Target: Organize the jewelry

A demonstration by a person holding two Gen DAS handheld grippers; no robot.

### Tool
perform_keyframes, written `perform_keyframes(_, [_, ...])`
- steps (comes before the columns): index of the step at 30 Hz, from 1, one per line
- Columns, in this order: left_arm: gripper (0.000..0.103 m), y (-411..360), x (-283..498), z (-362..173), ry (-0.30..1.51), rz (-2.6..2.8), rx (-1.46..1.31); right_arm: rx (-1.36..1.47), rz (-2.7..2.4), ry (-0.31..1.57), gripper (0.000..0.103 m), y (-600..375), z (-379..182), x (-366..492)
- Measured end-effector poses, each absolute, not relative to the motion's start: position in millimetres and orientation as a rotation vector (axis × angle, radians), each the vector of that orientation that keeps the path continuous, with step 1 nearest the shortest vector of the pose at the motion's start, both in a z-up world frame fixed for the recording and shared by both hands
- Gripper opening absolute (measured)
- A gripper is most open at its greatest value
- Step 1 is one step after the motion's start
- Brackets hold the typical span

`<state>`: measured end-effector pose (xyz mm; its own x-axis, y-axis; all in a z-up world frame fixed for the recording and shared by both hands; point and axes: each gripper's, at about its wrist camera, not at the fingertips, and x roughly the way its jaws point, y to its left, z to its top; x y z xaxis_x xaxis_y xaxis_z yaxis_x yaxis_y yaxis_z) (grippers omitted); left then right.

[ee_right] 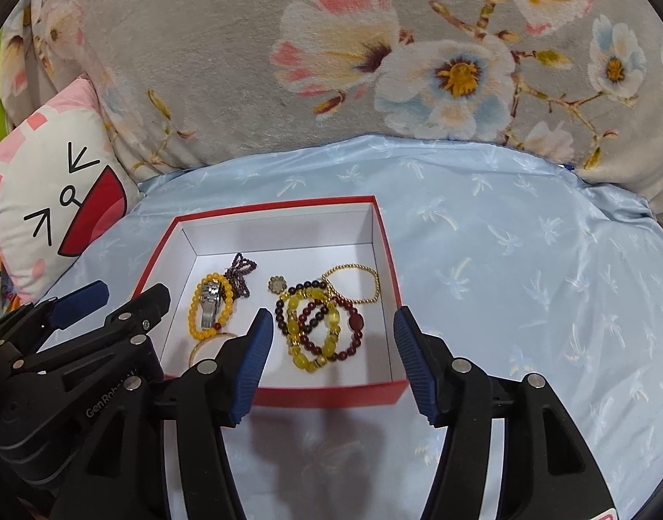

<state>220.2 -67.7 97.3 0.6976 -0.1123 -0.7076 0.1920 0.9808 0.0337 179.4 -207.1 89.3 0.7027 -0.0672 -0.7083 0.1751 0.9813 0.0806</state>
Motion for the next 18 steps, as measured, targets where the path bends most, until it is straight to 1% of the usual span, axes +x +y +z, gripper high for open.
perform_keyframes(4, [0.064, -65.5, 209.4, 95.9, 0.785, -0.156, 0.108, 0.155, -0.144, 0.781, 0.060, -207.8, 88.9, 167.1])
perform_keyframes(9, [0.064, -65.2, 197.8, 93.6, 0.796, -0.153, 0.114, 0.168, -0.154, 0.787, 0.063, -209.5, 85.7, 153.8])
perform_keyframes(18, [0.066, -63.5, 180.5, 87.3, 0.807, -0.129, 0.116, 0.143, -0.177, 0.794, 0.063, -204.5, 85.7, 135.1])
